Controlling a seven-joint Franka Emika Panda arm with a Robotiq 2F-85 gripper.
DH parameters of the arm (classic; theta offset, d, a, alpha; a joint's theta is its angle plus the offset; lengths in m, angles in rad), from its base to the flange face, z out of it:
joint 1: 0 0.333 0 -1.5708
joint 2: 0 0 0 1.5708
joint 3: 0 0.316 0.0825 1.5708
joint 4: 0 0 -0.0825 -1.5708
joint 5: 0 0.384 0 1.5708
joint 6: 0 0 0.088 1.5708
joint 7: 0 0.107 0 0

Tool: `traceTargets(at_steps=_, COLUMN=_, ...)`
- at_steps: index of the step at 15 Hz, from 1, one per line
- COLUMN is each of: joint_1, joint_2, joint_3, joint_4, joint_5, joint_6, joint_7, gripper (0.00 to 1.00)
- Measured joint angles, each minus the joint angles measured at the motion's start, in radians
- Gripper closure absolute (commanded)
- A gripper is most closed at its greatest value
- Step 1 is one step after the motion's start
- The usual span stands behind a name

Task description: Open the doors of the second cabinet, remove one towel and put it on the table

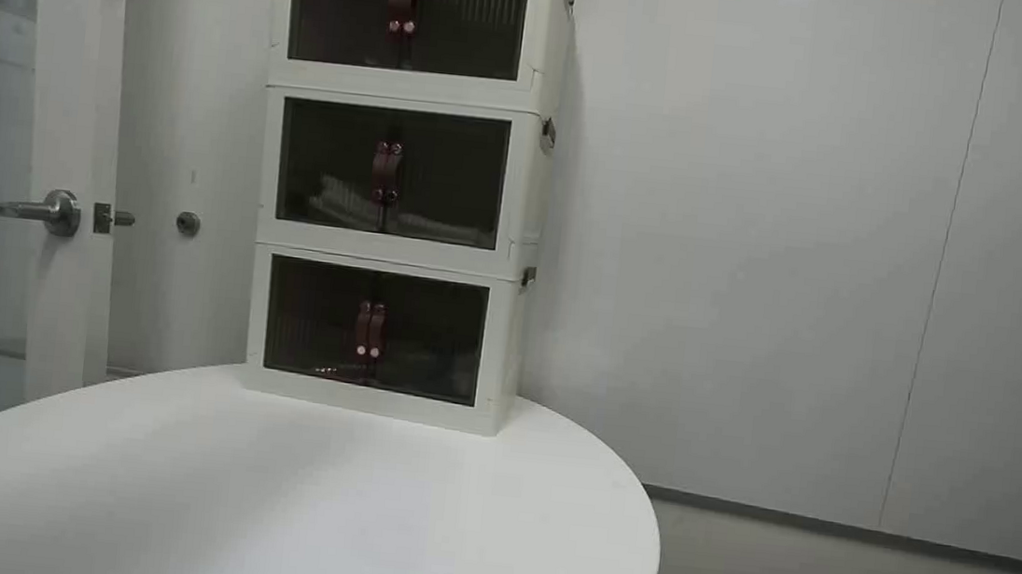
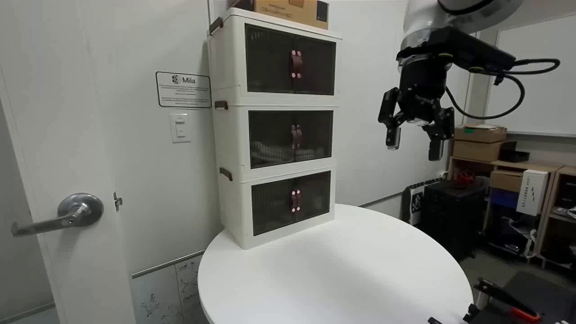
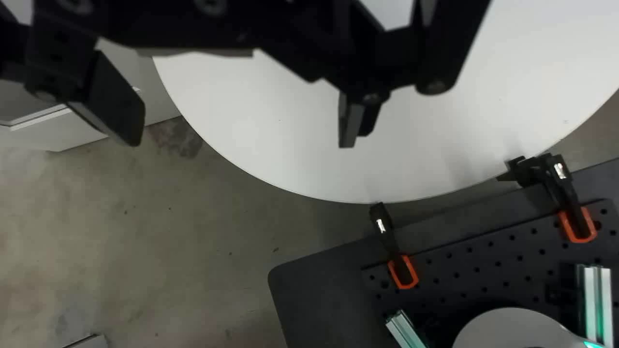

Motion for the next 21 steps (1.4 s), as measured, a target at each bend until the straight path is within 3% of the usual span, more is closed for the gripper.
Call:
traceTargets(at_steps=8, joint_1=-0.003, joint_2=0.000, joint_3=0.002, joint_4=0.000, joint_5=0.000, joint_6=0.000, joint_7=0.000, gripper=0.00)
traceTargets(at_steps=12, joint_1=-0.042, joint_2=0.017, joint_3=0.018, joint_4=0.025, joint_5=-0.053, joint_6=0.002, joint_7=-0.009, gripper=0.00)
traceTargets(at_steps=17, joint_1=-0.071, joint_2=0.105, joint_3=0.018, joint_4=0.150, joint_5=-0.172, joint_6=0.054, joint_7=-0.079, gripper=0.00)
traceTargets(at_steps=21, joint_1=-0.068, joint_2=0.207, joint_3=-0.003, joint_4=0.277, joint_5=-0.177, joint_6=0.138, joint_7=-0.195, gripper=0.00)
